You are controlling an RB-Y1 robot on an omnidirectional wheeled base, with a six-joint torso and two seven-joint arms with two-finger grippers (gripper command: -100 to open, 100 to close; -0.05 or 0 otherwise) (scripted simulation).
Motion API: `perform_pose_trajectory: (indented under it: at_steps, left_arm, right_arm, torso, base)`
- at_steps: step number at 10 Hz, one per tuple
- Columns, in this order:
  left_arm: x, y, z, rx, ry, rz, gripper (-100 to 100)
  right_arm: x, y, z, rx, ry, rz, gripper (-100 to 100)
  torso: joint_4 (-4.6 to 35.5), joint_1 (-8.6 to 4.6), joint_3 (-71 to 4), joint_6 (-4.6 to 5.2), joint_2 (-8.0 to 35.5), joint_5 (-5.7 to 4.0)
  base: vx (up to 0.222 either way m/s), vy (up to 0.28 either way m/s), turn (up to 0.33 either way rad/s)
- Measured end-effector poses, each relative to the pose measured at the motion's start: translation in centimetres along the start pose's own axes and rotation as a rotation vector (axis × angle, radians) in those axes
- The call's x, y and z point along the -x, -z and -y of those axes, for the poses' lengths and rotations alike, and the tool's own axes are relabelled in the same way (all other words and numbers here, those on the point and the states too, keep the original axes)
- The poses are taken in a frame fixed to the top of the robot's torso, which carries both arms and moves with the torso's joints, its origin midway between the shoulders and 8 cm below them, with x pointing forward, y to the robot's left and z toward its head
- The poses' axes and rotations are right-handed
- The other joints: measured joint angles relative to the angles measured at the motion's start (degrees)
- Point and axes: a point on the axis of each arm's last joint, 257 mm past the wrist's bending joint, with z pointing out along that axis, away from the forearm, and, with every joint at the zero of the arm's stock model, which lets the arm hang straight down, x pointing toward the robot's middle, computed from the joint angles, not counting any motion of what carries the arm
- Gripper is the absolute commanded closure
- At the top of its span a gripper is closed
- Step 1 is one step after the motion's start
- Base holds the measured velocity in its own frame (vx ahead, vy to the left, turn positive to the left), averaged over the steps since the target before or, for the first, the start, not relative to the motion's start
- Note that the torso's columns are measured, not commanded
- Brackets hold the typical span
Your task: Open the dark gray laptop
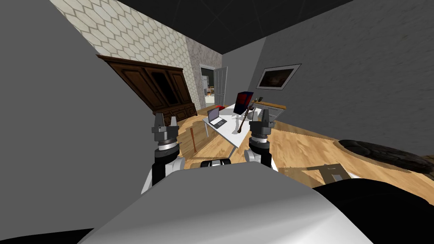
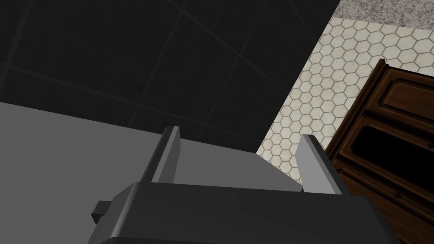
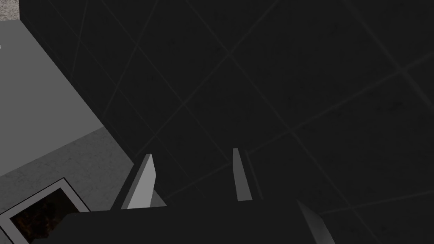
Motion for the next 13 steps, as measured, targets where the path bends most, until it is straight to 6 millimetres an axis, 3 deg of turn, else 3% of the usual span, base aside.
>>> perform_pose_trajectory:
  at_steps: [1,2,4,13]
  left_arm:
    - [0.0,0.0,0.0,0.000,0.000,0.000,0]
    - [0.0,0.0,0.0,0.000,0.000,0.000,0]
    - [0.0,0.0,0.0,0.001,0.000,0.000,0]
    - [0.0,0.0,0.0,0.001,0.000,0.000,0]
  right_arm:
    - [0.0,0.0,0.0,0.000,0.000,0.000,0]
    - [0.0,0.0,0.0,0.000,0.000,0.000,-100]
    - [-0.2,0.6,0.9,-0.016,0.078,-0.041,-100]
    - [0.9,3.4,4.6,-0.058,0.441,-0.180,-100]
  torso:
    - [4.23,0.00,-8.46,0.00,4.23,0.00]
    - [8.46,0.00,-16.92,0.00,8.46,0.00]
    - [10.88,0.05,-22.05,0.00,10.82,0.02]
    - [11.13,0.00,-22.33,0.01,11.09,0.00]
  base:
    - [0.000,0.000,0.000]
    - [0.033,0.019,0.105]
    - [0.051,0.026,0.090]
    - [0.051,0.021,0.082]
